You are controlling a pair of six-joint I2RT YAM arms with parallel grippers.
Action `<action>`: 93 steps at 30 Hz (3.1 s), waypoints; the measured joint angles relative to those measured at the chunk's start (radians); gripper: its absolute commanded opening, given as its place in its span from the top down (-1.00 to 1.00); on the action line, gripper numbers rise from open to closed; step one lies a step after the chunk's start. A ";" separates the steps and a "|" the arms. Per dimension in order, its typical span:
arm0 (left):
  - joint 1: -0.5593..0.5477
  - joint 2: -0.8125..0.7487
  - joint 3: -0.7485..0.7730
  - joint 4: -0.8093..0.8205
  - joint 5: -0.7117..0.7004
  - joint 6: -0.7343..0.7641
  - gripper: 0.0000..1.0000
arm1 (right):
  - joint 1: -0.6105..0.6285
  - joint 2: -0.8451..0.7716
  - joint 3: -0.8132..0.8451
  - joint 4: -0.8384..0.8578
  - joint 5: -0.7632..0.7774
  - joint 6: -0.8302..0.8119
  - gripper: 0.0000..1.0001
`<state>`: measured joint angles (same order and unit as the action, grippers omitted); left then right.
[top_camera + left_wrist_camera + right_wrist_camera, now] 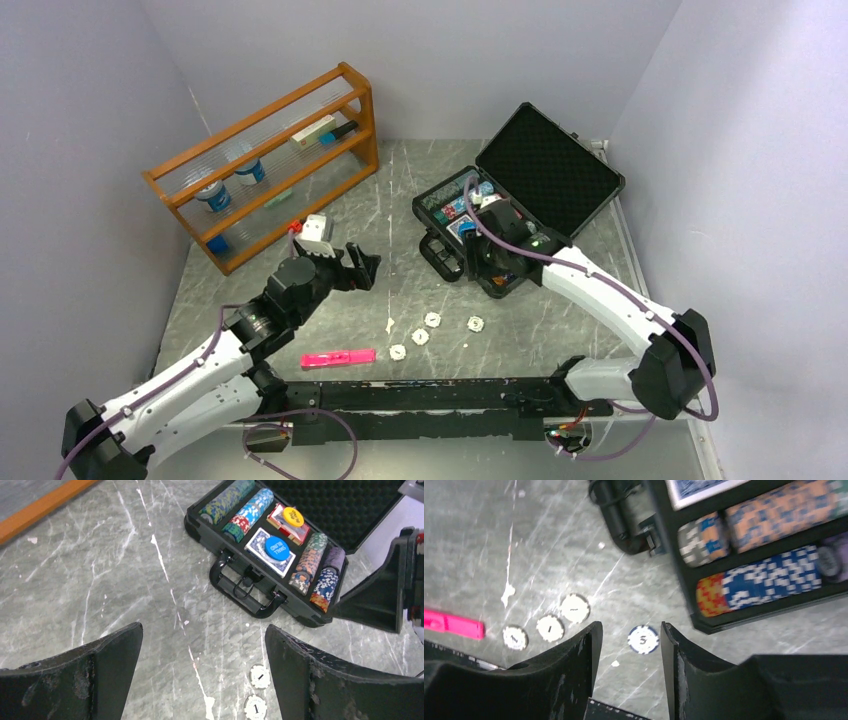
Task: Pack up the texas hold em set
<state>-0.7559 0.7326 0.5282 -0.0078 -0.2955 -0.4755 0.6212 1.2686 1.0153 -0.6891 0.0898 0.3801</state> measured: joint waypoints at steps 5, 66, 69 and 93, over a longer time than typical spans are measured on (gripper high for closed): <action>0.000 0.012 0.022 -0.067 -0.006 -0.013 -0.94 | 0.124 0.065 -0.031 -0.013 0.034 0.082 -0.10; -0.005 0.158 -0.094 0.106 0.293 -0.089 -0.94 | 0.124 0.101 -0.195 0.237 -0.116 0.338 0.33; -0.016 0.220 -0.126 0.201 0.346 -0.129 -0.84 | 0.124 0.090 -0.212 0.325 -0.161 0.425 0.33; -0.071 0.479 -0.215 0.735 0.322 -0.323 0.19 | 0.124 0.033 -0.242 0.535 -0.235 0.904 0.35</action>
<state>-0.8265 1.2118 0.3134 0.7273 0.0269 -0.7990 0.7448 1.3014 0.7731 -0.1539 -0.1448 1.2846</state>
